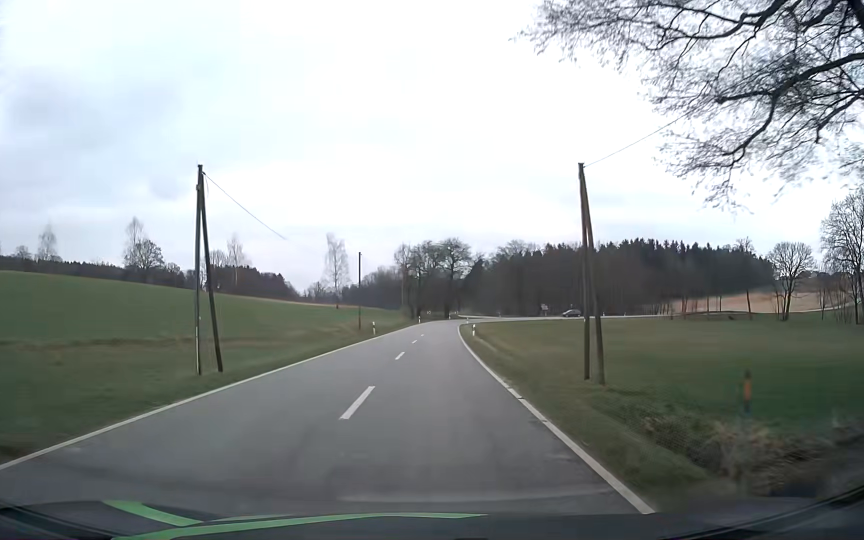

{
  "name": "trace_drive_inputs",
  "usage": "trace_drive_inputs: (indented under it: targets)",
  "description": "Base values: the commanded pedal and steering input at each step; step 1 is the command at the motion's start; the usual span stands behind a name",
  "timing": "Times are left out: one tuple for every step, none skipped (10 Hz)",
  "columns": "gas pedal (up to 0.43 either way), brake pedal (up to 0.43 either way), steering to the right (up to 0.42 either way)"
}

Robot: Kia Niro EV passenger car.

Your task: Follow the waypoints while adhering to traffic rules and regulations

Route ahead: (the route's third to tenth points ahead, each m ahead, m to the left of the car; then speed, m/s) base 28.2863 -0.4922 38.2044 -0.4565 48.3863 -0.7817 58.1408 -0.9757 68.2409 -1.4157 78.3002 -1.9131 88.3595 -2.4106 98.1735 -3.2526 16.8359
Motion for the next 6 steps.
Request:
trace_drive_inputs:
  targets:
    - [0.0,0.0,0.005]
    - [0.0,0.0,0.005]
    - [0.0,0.0,0.005]
    - [0.0,0.0,0.005]
    - [0.0,0.0,0.005]
    - [0.0,0.0,0.005]
